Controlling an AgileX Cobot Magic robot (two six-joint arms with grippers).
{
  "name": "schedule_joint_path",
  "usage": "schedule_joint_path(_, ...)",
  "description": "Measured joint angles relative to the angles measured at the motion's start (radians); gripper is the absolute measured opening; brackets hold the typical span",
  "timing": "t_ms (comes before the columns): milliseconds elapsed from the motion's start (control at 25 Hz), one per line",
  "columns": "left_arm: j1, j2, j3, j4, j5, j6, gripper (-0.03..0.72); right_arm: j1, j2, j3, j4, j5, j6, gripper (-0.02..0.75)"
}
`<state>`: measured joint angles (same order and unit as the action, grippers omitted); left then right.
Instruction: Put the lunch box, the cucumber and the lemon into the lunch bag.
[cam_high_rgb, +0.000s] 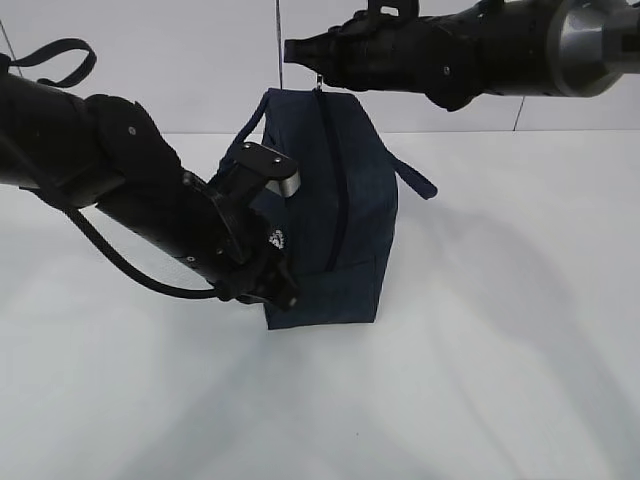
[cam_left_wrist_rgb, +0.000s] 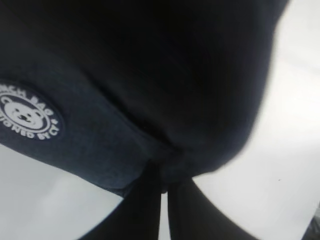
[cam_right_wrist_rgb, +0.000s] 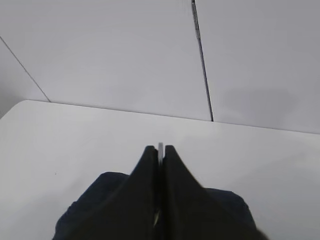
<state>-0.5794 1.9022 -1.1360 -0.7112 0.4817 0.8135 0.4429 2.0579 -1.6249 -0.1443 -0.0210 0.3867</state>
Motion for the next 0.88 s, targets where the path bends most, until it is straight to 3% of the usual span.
schedule_joint_path(200, 0.0, -0.001, 0.0, -0.044, 0.021, 0.002, 0.043, 0.0, 0.0, -0.002, 0.0, 0.021, 0.0, 0.0)
schedule_joint_path(440, 0.027, -0.051, 0.0, -0.048, 0.099, -0.028, 0.204, -0.002, 0.0, -0.002, 0.007, 0.021, 0.0, 0.0)
schedule_joint_path(640, 0.096, -0.113, 0.0, -0.048, 0.159, -0.104, 0.233, -0.002, 0.0, -0.002, 0.011, 0.021, 0.0, 0.0)
schedule_joint_path(880, 0.134, -0.2, 0.0, -0.138, 0.176, -0.128, 0.24, -0.002, 0.0, -0.002, 0.017, 0.021, 0.0, 0.0)
